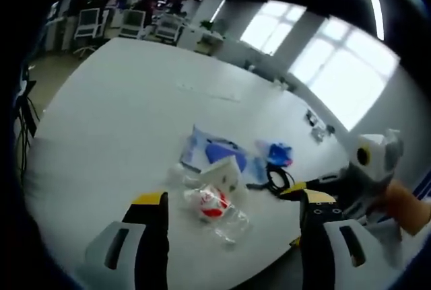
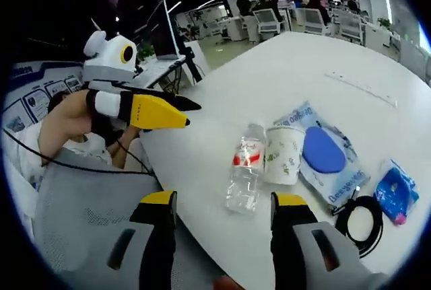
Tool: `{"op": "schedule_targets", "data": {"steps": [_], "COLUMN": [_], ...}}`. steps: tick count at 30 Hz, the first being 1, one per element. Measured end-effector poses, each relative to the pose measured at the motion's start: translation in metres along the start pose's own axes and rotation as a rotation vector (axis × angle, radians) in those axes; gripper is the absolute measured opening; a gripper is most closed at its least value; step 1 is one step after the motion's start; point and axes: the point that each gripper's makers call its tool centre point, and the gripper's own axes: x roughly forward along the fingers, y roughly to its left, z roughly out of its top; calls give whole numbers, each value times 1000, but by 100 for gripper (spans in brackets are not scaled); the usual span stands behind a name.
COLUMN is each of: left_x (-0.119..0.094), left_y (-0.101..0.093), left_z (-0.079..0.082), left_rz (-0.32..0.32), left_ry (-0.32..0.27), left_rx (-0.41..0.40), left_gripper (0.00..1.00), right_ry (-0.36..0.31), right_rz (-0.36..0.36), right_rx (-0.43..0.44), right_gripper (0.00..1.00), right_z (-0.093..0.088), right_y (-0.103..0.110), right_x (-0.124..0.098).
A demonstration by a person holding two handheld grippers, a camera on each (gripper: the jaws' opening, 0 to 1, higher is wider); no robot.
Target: Arrange the tabletop items into an orderly group along one side of the table until the central work area is clear of visible clutter.
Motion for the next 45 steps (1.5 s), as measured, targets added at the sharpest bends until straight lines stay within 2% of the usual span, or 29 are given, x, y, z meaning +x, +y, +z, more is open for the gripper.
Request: {"op": "schedule_targets", "data": {"steps": [6,13,22,23,31,32,34,35,37,39,45], "left_x": [7,14,14,14,18,18,18,18,17,17,15], "left_y": [9,7,12,13,13,12,10,10,10,12,11], "left_z": [-6,-11,-10,-9,-12,-12,-10,-10,-9,-9,-10], "left_rz": [25,20,27,29,27,23,14,11,13,19,19], "left_ry": [12,27,14,11,29,30,26,23,21,21,21], "left_rx": [-31,-39,-55,-53,-48,-49,-56,-58,-57,-60,-75], "left_gripper": [76,76,75,75,75,75,75,75,75,75,75], "right_ry": [61,118,143,121,142,147,202,225,221,217,211], "right_rz": [-2,11,31,16,0,-7,-68,-104,-87,-76,-115], "right_rx": [-42,-67,-25,-43,-21,-28,-60,-63,-63,-18,-10], "right_gripper": [53,52,47,47,39,40,46,46,44,45,45], "right_z": [-4,-8,-9,-5,-1,-1,-11,-16,-19,-23,-22], "right_y": [-5,-2,-2,-4,-11,-12,-20,-25,-22,-19,-26], "right_x": [24,44,63,64,65,65,64,65,70,76,89]}}
